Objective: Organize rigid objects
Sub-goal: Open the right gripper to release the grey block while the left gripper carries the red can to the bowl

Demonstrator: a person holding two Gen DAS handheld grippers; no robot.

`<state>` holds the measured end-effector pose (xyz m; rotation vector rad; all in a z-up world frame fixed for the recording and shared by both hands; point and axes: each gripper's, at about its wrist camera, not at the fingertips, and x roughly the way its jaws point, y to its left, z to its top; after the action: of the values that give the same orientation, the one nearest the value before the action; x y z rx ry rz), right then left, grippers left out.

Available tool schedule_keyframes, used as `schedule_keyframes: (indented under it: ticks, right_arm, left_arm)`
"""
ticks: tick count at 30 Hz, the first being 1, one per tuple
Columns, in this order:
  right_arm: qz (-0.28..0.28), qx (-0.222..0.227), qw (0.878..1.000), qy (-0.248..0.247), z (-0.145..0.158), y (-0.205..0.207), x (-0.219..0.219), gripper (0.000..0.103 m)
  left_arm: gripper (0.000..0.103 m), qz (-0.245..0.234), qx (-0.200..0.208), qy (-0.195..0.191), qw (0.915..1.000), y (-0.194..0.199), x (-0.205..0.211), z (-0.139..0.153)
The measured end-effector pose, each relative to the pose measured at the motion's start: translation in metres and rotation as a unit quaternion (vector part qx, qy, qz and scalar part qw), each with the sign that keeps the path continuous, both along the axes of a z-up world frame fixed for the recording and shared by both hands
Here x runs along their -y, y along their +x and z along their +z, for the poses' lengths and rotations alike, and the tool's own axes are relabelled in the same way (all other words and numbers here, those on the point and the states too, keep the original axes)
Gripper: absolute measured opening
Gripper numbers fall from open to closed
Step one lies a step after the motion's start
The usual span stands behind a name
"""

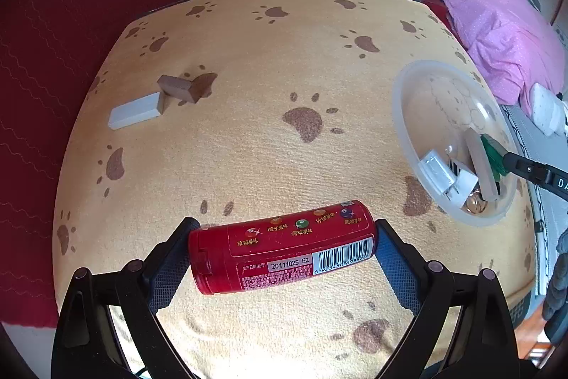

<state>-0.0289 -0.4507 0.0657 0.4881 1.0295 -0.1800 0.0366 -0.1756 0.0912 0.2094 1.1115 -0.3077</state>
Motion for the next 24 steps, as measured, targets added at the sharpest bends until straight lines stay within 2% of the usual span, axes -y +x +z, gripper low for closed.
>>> schedule_keyframes:
  ticks: [4, 15, 24]
  right_arm:
    - [-0.003, -0.001, 1.0, -0.002, 0.0, -0.009, 0.004, 0.054]
    - [-0.003, -0.017, 1.0, -0.005, -0.008, -0.032, 0.024, 0.054]
    - [0.009, -0.034, 0.999, -0.002, -0.019, -0.048, 0.035, 0.054]
  left_arm:
    - [0.096, -0.017, -0.002, -0.005, 0.9998, 0.0, 0.018, 0.0]
    - [0.096, -0.068, -0.002, -0.025, 0.9974, -0.001, 0.083, 0.004]
    - [0.096, -0.089, -0.014, -0.038, 0.9952, 0.002, 0.127, -0.002]
